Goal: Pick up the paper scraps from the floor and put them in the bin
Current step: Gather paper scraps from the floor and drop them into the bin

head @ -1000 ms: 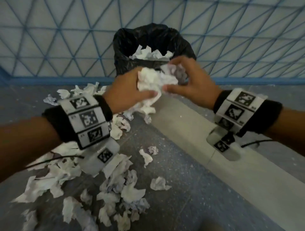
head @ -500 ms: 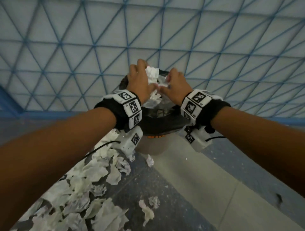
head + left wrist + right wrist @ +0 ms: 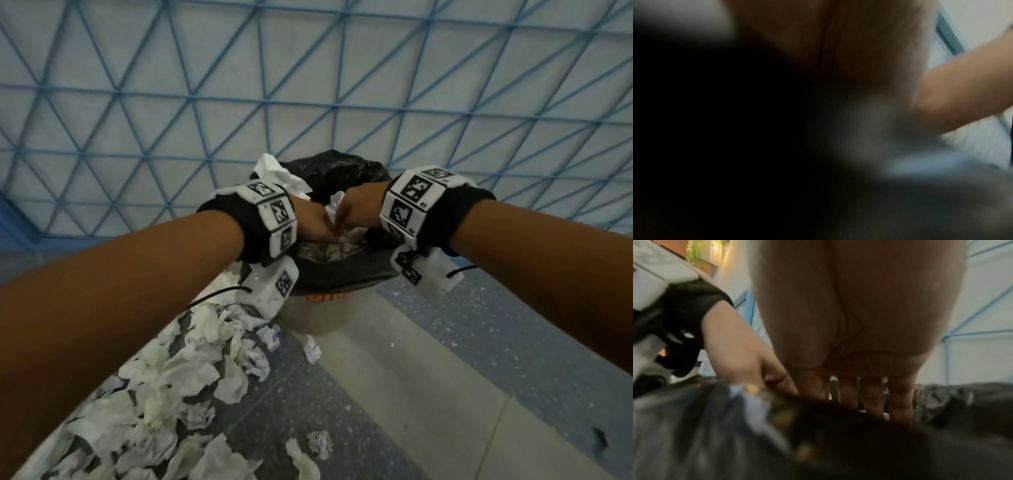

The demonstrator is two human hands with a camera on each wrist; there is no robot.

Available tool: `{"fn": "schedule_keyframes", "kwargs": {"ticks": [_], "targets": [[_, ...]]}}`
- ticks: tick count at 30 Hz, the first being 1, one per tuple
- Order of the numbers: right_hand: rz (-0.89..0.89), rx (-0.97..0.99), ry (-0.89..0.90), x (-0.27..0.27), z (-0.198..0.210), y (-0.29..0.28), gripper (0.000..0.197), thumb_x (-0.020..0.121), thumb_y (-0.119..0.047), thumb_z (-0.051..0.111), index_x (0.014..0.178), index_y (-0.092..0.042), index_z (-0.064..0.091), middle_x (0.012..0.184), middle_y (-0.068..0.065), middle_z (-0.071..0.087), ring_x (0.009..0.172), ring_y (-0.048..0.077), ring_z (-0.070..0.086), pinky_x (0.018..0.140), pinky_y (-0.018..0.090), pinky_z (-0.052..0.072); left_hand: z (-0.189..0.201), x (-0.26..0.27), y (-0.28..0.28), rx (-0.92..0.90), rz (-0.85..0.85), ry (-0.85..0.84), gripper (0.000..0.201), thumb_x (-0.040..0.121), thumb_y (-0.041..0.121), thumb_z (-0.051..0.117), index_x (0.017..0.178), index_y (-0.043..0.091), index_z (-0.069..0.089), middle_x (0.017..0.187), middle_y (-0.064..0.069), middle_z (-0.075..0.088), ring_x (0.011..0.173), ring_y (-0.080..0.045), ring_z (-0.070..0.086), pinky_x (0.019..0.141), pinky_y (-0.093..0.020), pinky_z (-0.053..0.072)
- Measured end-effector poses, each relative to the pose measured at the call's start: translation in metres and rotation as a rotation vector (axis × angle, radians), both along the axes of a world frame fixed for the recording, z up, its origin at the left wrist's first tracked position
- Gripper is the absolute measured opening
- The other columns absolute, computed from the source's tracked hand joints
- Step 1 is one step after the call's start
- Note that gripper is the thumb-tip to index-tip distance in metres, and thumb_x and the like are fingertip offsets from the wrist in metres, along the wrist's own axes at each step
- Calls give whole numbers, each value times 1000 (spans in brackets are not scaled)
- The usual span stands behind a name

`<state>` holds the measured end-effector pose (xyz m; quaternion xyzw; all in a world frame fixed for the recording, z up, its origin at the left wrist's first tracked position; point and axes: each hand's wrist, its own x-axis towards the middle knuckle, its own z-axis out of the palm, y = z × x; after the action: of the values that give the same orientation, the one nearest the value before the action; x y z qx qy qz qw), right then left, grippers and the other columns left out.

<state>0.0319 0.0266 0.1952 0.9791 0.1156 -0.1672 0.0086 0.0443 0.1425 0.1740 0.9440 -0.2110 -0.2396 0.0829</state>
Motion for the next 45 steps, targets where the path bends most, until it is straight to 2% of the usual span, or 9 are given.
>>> {"fn": "schedule_keyframes", "kwargs": {"ticks": [6, 10, 12, 16, 23, 29, 31, 34, 45], "targets": [[-40, 60, -138, 8, 3, -1, 35, 95, -15, 42, 126, -7, 57, 135, 15, 55, 122, 32, 52, 105, 37, 42, 22, 27, 23, -16, 25, -561, 37, 86, 25, 56, 120, 12, 59, 127, -16, 57, 116, -33, 52, 96, -41, 45], [-12, 25, -101, 5, -2, 0, 35, 94, -13, 44, 125, -12, 59, 137, 11, 54, 124, 30, 51, 106, 33, 39, 3, 22, 21, 307, -78, -241, 35, 89, 13, 51, 121, -1, 55, 127, -21, 56, 111, -32, 55, 94, -28, 46], [-3, 42, -115, -1, -1, 0, 33, 93, -12, 45, 122, -14, 60, 135, 10, 56, 123, 29, 52, 105, 33, 39, -3, 16, 15, 196, -127, -101, 29, 89, 3, 46, 114, -7, 58, 116, -25, 60, 92, -25, 53, 75, -14, 44], [-10, 123, -223, -23, 13, -5, 31, 90, -12, 48, 116, -16, 64, 128, 12, 61, 117, 31, 56, 101, 36, 42, 18, 8, 17, -250, -9, -107, 38, 88, -1, 46, 121, 10, 60, 117, -12, 66, 96, -17, 60, 75, -21, 47], [147, 510, -578, -142, -11, 0, 18, 83, -13, 45, 96, -9, 58, 86, 2, 49, 83, 18, 45, 71, 27, 30, 30, -89, 70, -707, -105, -710, 24, 85, 4, 47, 101, 9, 64, 102, -9, 65, 91, -4, 50, 79, -11, 37], [284, 118, 186, -216, -138, 14, 56, 84, -38, 59, 133, -18, 40, 134, 15, 40, 122, 32, 39, 94, 39, 40, -105, -204, 120, -172, -551, -348, 30, 83, 48, 47, 108, 33, 52, 119, 0, 58, 107, -17, 58, 87, -38, 54], [331, -5, 408, -227, -173, 20, 89, 74, -51, 67, 145, -30, 18, 155, 13, 11, 140, 39, 13, 112, 53, 28, -144, -221, 127, 138, -467, -97, 68, 74, 69, 48, 135, 41, 32, 153, -3, 26, 140, -30, 28, 112, -49, 34], [462, -107, 513, -242, -210, 30, 107, 67, -51, 74, 147, -38, 3, 157, 10, -21, 141, 46, -18, 111, 67, 10, -178, -238, 133, 393, -357, 276, 96, 70, 68, 57, 144, 43, 2, 157, -1, -19, 143, -42, -15, 116, -60, 7], [412, 40, 317, -229, -224, 35, 40, 91, -15, 51, 130, -10, 45, 145, 16, 29, 131, 36, 26, 97, 46, 44, -200, -229, 124, 76, -250, 206, 33, 91, 23, 49, 123, 17, 51, 132, -9, 46, 124, -27, 43, 100, -33, 36]]}}
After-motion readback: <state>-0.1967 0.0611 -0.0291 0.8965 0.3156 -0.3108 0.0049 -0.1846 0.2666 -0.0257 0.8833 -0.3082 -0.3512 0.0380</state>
